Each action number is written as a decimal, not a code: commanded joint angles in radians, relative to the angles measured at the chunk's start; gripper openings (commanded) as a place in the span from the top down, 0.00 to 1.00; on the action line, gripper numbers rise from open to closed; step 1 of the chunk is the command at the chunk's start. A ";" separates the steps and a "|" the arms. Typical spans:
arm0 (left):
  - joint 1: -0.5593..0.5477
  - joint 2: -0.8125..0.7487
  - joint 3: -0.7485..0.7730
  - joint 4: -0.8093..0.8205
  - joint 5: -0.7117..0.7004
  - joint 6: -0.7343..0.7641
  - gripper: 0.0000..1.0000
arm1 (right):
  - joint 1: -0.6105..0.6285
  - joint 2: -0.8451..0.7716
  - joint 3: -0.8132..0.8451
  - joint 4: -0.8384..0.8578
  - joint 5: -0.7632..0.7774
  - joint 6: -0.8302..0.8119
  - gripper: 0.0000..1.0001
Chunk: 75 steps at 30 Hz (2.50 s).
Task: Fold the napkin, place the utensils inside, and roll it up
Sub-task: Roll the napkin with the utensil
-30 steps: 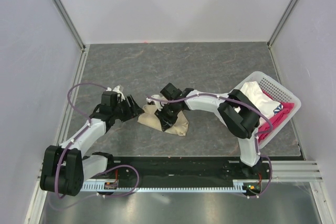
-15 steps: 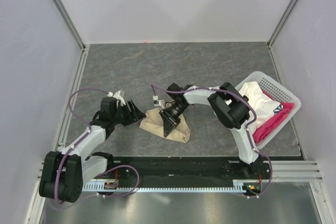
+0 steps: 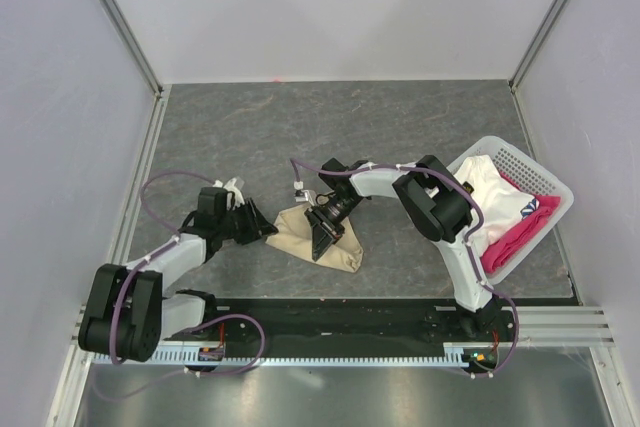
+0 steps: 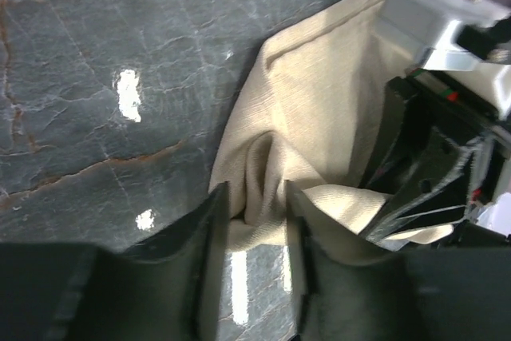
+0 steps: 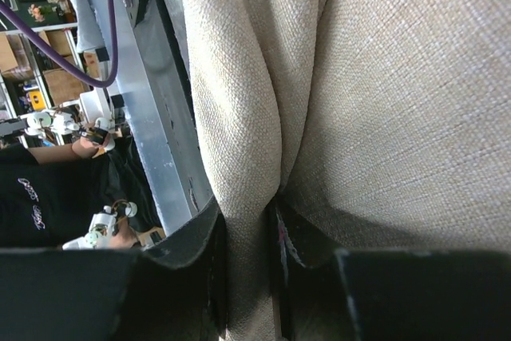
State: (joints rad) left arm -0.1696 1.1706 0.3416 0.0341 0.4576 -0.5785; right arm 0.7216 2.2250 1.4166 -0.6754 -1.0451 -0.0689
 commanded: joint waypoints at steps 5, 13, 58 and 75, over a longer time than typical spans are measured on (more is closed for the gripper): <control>-0.008 0.133 0.098 -0.016 0.012 0.015 0.95 | -0.011 -0.026 0.004 0.003 0.190 0.043 0.64; -0.013 0.192 0.132 -0.072 0.007 0.019 0.98 | -0.001 -0.276 -0.062 0.126 0.420 0.116 0.32; -0.016 0.179 0.204 -0.151 0.021 0.020 0.98 | 0.466 -0.452 -0.364 0.254 1.326 0.090 0.39; -0.013 -0.035 0.191 -0.212 -0.183 0.000 0.36 | 0.342 -0.344 -0.403 0.266 0.955 0.107 0.67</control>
State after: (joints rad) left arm -0.1829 1.2133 0.5323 -0.1410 0.3923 -0.5777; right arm 1.1030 1.7817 1.0698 -0.3668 0.1467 0.0044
